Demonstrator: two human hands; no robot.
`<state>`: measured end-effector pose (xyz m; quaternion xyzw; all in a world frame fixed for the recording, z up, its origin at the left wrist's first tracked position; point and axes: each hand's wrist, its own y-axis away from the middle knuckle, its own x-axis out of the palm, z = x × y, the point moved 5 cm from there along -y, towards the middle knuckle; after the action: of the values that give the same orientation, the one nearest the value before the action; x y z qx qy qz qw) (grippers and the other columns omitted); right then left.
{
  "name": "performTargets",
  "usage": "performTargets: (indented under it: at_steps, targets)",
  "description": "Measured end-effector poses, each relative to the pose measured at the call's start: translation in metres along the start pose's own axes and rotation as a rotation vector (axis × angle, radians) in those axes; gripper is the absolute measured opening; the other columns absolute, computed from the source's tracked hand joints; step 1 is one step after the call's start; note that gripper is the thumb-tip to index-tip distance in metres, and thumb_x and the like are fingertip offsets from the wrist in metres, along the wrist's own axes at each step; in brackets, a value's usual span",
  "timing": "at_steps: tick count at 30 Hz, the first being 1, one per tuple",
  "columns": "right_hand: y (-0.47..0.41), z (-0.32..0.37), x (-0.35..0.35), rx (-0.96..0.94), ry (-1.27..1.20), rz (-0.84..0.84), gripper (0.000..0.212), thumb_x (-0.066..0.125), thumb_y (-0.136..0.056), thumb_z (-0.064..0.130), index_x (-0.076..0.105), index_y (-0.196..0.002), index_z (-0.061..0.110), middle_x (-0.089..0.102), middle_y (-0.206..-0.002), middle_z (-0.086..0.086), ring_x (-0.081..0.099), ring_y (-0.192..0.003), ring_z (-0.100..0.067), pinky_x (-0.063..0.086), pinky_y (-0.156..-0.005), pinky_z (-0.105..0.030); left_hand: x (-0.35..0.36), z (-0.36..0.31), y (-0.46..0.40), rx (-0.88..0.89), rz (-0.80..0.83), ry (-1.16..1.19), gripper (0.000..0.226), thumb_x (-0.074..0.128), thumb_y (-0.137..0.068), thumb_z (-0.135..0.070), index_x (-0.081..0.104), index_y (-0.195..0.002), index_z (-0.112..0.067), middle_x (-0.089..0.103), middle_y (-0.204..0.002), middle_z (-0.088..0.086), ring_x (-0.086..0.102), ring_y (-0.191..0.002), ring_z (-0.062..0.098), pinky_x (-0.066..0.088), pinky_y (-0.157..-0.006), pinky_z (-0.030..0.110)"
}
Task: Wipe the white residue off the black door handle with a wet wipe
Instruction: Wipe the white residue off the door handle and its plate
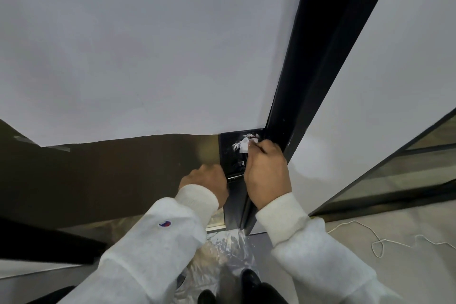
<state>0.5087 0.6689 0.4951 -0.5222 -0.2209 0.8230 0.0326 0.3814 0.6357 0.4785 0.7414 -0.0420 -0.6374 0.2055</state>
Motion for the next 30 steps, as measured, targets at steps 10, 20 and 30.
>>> performTargets:
  at_steps: [10, 20, 30]
  targets:
    - [0.005, 0.002, -0.002, 0.037, -0.016, -0.015, 0.025, 0.068, -0.084, 0.003, 0.069, -0.109, 0.005, 0.054, -0.101, -0.012, 0.054, -0.089, -0.033, 0.054, -0.059, -0.040, 0.000, 0.002, 0.001, 0.015, -0.010, -0.024, 0.021, 0.053, -0.088, -0.023, 0.063, -0.106, -0.015, 0.066, -0.102, 0.008, 0.065, -0.092, 0.032, 0.047, -0.072, 0.035]
    - [0.006, 0.014, 0.002, -0.056, 0.081, -0.020, 0.040, 0.073, -0.074, 0.004, 0.076, -0.111, 0.019, 0.067, -0.096, -0.005, 0.057, -0.087, -0.033, 0.048, -0.070, -0.039, 0.010, 0.003, -0.001, 0.022, 0.018, 0.068, 0.023, 0.053, -0.088, -0.026, 0.062, -0.106, -0.015, 0.065, -0.108, 0.010, 0.064, -0.097, 0.036, 0.050, -0.078, 0.037]
    - [0.005, 0.020, 0.006, 0.001, -0.005, 0.038, 0.045, 0.069, -0.073, -0.003, 0.073, -0.114, 0.015, 0.061, -0.102, -0.013, 0.060, -0.091, -0.037, 0.059, -0.061, -0.044, 0.028, 0.009, -0.011, 0.010, 0.027, 0.185, 0.040, 0.056, -0.086, -0.045, 0.060, -0.113, -0.016, 0.059, -0.118, 0.015, 0.057, -0.109, 0.041, 0.048, -0.086, 0.039]
